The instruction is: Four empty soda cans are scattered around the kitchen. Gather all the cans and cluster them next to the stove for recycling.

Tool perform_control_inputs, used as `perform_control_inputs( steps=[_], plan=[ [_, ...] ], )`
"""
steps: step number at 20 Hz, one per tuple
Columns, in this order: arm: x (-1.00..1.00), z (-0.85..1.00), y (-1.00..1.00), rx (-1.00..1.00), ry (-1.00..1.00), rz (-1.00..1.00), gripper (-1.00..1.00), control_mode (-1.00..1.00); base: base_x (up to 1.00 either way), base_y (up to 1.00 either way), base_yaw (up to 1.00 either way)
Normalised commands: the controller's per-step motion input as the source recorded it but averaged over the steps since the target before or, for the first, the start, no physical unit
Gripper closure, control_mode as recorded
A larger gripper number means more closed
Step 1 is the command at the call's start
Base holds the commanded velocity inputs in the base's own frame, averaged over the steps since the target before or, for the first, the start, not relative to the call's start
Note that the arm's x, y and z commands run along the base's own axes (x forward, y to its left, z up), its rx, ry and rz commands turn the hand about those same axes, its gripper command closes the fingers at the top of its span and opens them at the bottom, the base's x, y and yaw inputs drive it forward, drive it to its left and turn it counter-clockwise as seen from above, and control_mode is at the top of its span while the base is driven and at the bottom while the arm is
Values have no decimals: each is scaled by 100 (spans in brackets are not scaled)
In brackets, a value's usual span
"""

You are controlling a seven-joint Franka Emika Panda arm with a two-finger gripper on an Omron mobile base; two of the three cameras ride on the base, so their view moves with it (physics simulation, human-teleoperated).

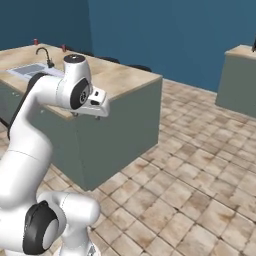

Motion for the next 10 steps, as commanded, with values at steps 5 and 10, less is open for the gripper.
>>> perform_control_inputs(
  steps=[5,10],
  plan=[
    [0,0,0,0,0,0,-100,100,58,-13,16],
    [0,0,0,0,0,0,-100,100,62,-17,17]
  ],
)
